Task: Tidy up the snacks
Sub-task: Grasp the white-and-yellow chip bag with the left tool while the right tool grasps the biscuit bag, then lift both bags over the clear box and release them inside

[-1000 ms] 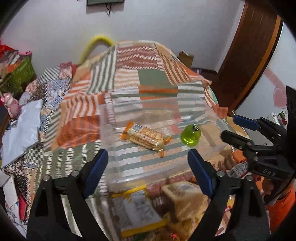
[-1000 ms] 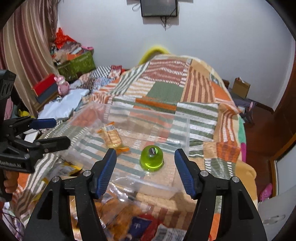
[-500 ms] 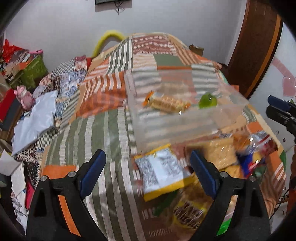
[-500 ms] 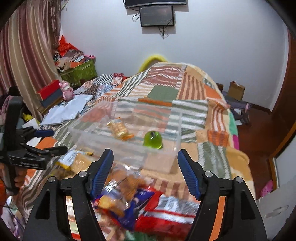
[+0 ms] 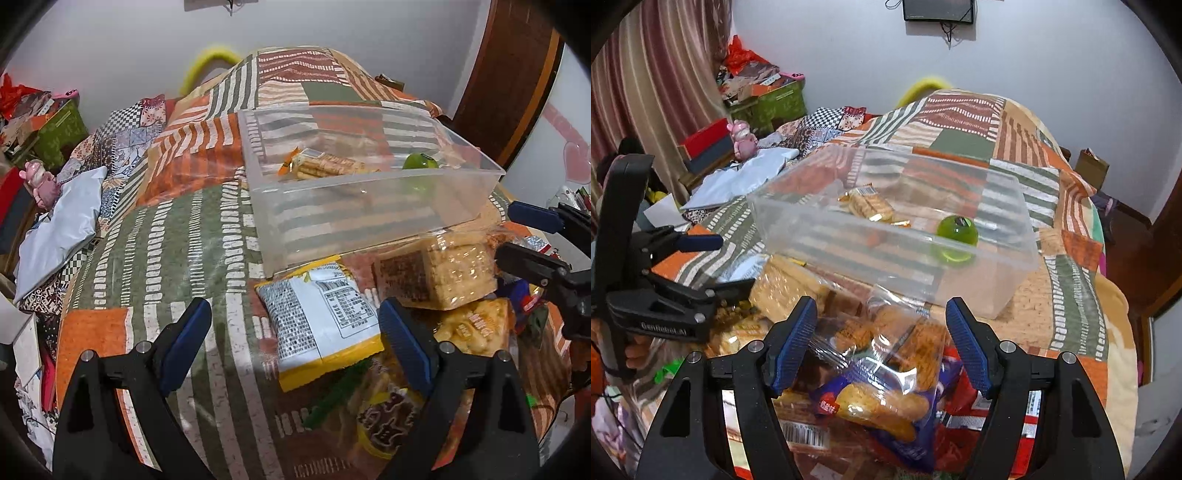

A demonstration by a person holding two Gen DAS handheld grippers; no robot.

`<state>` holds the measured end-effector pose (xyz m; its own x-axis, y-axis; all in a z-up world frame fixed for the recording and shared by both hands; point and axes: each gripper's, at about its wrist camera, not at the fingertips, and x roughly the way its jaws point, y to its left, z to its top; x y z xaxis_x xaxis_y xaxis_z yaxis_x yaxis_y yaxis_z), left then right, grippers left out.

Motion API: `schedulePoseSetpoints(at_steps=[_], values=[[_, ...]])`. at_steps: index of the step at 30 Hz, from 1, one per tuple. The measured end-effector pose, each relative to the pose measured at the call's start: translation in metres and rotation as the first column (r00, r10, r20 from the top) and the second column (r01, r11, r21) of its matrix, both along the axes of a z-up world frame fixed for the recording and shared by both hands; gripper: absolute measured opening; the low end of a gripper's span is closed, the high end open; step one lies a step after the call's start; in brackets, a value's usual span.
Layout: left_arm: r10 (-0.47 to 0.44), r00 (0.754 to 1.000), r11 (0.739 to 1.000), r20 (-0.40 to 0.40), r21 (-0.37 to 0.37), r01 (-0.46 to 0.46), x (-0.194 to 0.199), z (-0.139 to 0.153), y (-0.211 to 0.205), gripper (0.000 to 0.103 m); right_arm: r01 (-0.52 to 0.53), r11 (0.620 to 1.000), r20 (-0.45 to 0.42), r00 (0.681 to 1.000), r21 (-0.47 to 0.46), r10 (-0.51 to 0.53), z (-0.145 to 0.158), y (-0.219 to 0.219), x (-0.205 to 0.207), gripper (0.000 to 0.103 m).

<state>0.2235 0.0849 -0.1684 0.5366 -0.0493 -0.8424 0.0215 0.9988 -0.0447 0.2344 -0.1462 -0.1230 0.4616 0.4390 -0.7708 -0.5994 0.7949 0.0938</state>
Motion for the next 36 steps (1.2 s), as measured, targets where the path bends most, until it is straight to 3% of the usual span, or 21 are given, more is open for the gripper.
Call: schedulePoseSetpoints(at_steps=[11,18,20,22,24,36], values=[[0.013,1.000,0.999,-0.015,-0.048,-0.014,-0.010,-0.003,0.015,0.093,0.076,0.996,-0.074,0.995,0.046,-0.073,-0.001,-0.044,0.006,0.075],[0.003,1.000,1.000,-0.019,-0.009,-0.004,0.006,-0.012,0.001,0.092,0.052,0.994,-0.063,0.997,0.097,-0.046,0.009,-0.029,-0.002,0.075],[0.006,1.000,1.000,-0.030,-0.024,-0.007,0.010,-0.017,0.001,0.082,0.034,0.995,-0.046,0.998,0.098,-0.030,0.013,-0.018,-0.004,0.075],[0.002,0.999,0.998,-0.043,-0.062,-0.005,0.013,-0.021,0.002,0.066,0.018,0.994,-0.036,0.999,0.103,-0.014,0.017,-0.007,-0.004,0.075],[0.005,0.999,0.997,-0.046,-0.078,-0.009,0.013,-0.024,0.003,0.058,0.002,0.994,-0.036,0.999,0.110,0.002,0.019,0.002,-0.003,0.075],[0.012,0.999,0.998,0.043,-0.067,-0.009,-0.029,0.000,0.023,0.054,-0.015,0.998,-0.084,0.996,0.055,0.020,0.004,0.054,0.001,0.075]])
